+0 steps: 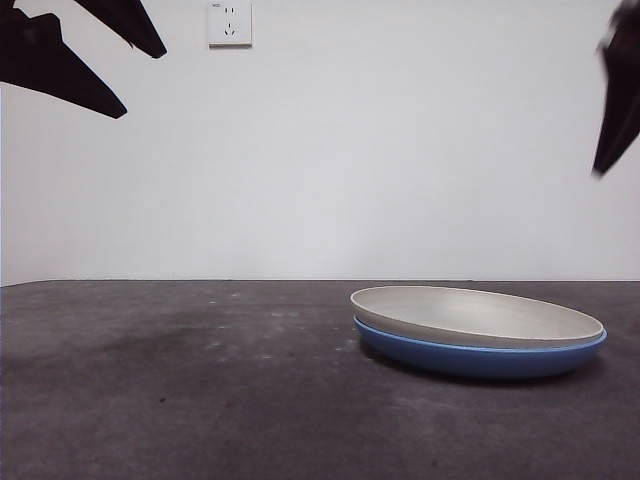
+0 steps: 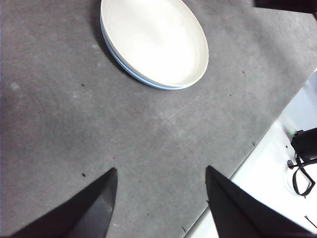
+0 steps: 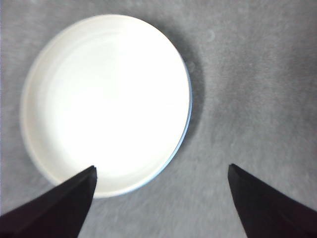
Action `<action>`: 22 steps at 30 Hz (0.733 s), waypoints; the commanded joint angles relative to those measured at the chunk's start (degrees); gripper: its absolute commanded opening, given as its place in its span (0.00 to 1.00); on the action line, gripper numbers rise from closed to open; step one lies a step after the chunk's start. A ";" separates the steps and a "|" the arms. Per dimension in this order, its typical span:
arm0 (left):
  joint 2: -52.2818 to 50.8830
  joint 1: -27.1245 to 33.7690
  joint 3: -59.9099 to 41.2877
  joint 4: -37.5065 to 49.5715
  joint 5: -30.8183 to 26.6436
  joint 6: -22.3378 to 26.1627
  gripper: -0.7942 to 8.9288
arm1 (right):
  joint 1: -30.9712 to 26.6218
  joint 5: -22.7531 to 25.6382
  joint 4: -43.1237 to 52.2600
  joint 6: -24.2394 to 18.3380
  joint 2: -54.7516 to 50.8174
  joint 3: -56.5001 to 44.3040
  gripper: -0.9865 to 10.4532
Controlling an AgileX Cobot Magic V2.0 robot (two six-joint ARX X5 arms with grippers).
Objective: Pick up the white plate, put it on the blue plate, put it on desk
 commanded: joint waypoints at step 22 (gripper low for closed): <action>0.26 -0.26 0.55 0.50 0.37 1.07 0.37 | 0.17 -4.74 15.30 1.86 24.90 0.94 0.29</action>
